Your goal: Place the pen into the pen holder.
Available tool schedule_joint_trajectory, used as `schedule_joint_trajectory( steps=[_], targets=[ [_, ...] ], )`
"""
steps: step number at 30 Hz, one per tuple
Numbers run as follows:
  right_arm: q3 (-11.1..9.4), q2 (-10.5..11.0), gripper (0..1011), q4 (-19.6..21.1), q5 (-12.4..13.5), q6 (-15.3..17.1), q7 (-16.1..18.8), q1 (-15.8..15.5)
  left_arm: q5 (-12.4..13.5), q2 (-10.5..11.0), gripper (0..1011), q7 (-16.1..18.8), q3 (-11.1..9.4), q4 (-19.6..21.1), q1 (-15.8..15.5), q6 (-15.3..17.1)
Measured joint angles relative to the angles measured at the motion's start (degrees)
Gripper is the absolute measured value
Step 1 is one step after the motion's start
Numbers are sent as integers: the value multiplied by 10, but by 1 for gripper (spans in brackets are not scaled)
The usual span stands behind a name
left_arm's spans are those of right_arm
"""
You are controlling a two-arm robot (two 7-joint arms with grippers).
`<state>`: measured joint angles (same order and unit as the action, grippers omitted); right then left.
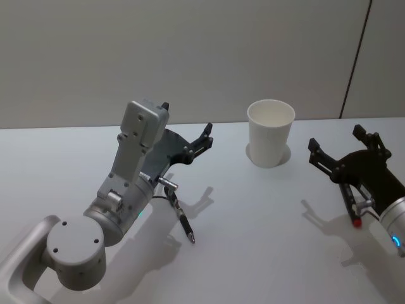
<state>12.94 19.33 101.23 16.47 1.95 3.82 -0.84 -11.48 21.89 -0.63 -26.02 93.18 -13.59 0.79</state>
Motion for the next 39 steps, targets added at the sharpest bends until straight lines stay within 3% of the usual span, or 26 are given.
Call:
schedule_joint_trajectory(
  steps=[8, 21, 26, 39],
  targets=[
    [0, -3, 1002, -7, -3, 7, 2, 7, 0, 0, 1000, 0, 0, 0, 0, 0],
    [-5, -11, 1001, -36, -32, 43, 0, 38, 0, 0, 1000, 0, 0, 0, 0, 0],
    [-8, -8, 1002, -37, -45, 70, 1, 46, 0, 0, 1000, 0, 0, 0, 0, 0],
    [-35, 17, 1002, -10, -43, 202, 17, 68, 0, 0, 1000, 0, 0, 0, 0, 0]
  ],
)
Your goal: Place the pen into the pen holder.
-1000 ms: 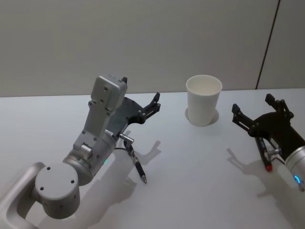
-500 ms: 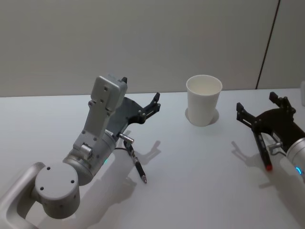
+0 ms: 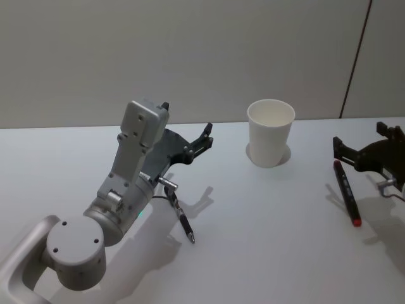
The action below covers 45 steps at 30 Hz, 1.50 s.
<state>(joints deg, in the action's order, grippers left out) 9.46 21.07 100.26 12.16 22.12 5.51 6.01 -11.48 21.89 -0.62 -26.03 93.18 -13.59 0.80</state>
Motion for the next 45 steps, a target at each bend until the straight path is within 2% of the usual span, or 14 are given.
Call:
schedule_joint_trajectory(
  steps=[1, 3, 5, 11, 14, 21, 22, 35, 45],
  targets=[
    [-3, 2, 1002, 0, 2, 13, 1, 3, 0, 0, 1000, 0, 0, 0, 0, 0],
    [-4, 3, 1002, 0, 3, 19, 2, 4, 0, 0, 1000, 0, 0, 0, 0, 0],
    [-9, 5, 1002, -2, 8, 43, 3, 11, 0, 0, 1000, 0, 0, 0, 0, 0],
    [-14, 5, 1001, -14, 14, 74, 4, 21, 0, 0, 1000, 0, 0, 0, 0, 0],
    [-16, 2, 1002, -26, 18, 95, 3, 30, 0, 0, 1000, 0, 0, 0, 0, 0],
    [-14, -7, 1002, -44, 20, 119, 1, 44, 0, 0, 1000, 0, 0, 0, 0, 0],
    [-11, -13, 1001, -53, 20, 131, 0, 53, 0, 0, 1000, 0, 0, 0, 0, 0],
    [5, -36, 1002, -87, 7, 166, 4, 79, 0, 0, 1000, 0, 0, 0, 0, 0],
    [12, -48, 1002, -106, 2, 182, 6, 86, 0, 0, 1000, 0, 0, 0, 0, 0]
  ],
)
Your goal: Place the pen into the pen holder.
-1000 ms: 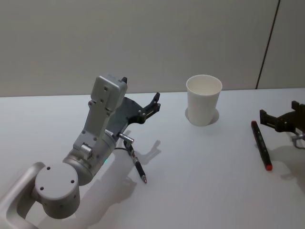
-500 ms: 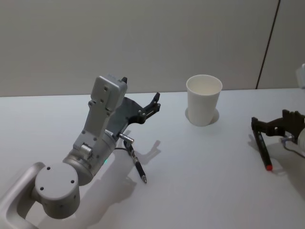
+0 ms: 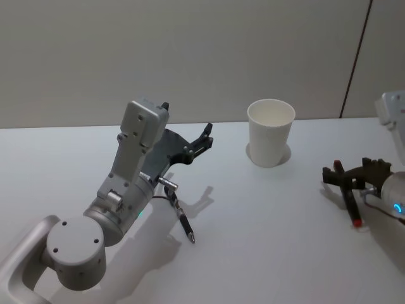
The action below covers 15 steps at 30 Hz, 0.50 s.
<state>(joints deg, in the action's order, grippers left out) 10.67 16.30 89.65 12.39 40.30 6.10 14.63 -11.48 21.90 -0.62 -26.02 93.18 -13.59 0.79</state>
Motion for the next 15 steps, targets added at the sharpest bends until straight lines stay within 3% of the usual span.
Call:
schedule_joint_trajectory(
  steps=[15],
  targets=[
    [5, -9, 1001, -18, -3, 6, 3, 1, 0, 0, 1000, 0, 0, 0, 0, 0]
  ],
)
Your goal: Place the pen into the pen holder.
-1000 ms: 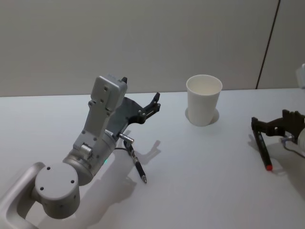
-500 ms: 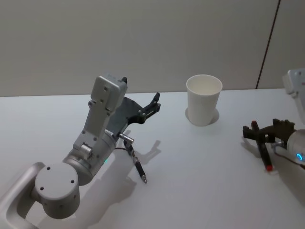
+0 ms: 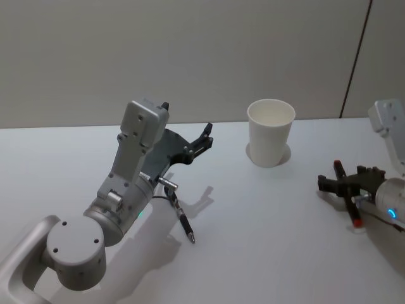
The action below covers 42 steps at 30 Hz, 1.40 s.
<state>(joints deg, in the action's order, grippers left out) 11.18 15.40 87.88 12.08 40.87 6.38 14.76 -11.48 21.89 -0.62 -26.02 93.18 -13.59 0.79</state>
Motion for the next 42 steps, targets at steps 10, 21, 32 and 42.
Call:
schedule_joint_trajectory(
  steps=[10, 21, 32, 42],
  targets=[
    [1, -3, 981, -6, 0, 1, 1, -1, 0, 0, 1000, 0, 0, 0, 0, 0],
    [2, -4, 747, -8, 1, 0, 2, -1, 0, 0, 1000, 0, 0, 0, 0, 0],
    [2, -5, 641, -9, 1, 0, 2, -1, 0, 0, 1000, 0, 0, 0, 0, 0],
    [2, -5, 568, -10, 1, 0, 2, -1, 0, 0, 1000, 0, 0, 0, 0, 0]
  ],
)
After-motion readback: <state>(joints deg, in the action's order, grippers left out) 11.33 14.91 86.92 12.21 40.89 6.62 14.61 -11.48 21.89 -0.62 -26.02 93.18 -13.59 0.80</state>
